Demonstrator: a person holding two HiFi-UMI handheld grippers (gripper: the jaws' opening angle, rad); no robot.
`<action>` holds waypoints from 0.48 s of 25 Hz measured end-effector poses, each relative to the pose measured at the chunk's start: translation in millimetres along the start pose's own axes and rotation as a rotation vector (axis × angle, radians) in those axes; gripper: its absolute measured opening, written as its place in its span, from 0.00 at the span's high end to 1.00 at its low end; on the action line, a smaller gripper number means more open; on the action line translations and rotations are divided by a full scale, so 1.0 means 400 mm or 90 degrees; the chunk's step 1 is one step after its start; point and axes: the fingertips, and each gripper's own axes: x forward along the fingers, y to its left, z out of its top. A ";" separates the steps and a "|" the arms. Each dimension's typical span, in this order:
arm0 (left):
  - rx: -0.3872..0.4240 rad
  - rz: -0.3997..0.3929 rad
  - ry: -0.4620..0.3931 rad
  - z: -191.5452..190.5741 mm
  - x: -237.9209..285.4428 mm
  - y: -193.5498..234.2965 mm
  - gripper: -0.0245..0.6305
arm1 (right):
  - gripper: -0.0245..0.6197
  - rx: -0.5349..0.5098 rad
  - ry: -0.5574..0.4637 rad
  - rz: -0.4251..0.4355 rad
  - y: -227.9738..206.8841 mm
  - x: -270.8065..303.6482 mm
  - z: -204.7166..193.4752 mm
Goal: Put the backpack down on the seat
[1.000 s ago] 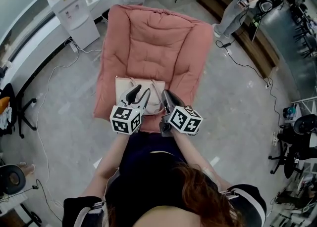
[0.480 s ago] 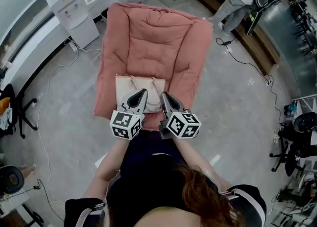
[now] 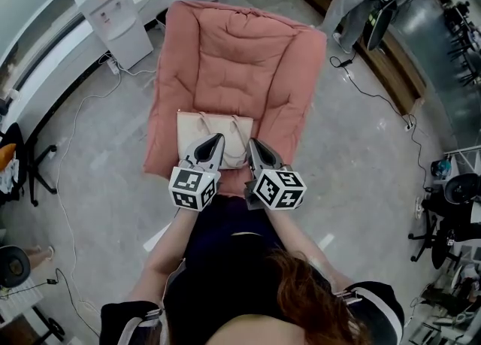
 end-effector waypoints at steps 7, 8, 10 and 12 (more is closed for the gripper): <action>-0.017 0.001 0.010 -0.020 -0.005 0.012 0.93 | 0.91 0.007 0.000 -0.006 -0.007 -0.002 -0.009; -0.014 0.002 0.009 -0.019 -0.006 0.014 0.93 | 0.91 0.008 0.000 -0.006 -0.007 -0.001 -0.009; -0.012 0.004 0.008 -0.019 -0.008 0.015 0.93 | 0.91 0.010 0.002 -0.007 -0.007 0.000 -0.012; -0.016 0.004 0.008 -0.020 -0.010 0.017 0.93 | 0.91 0.008 0.005 -0.006 -0.005 0.002 -0.015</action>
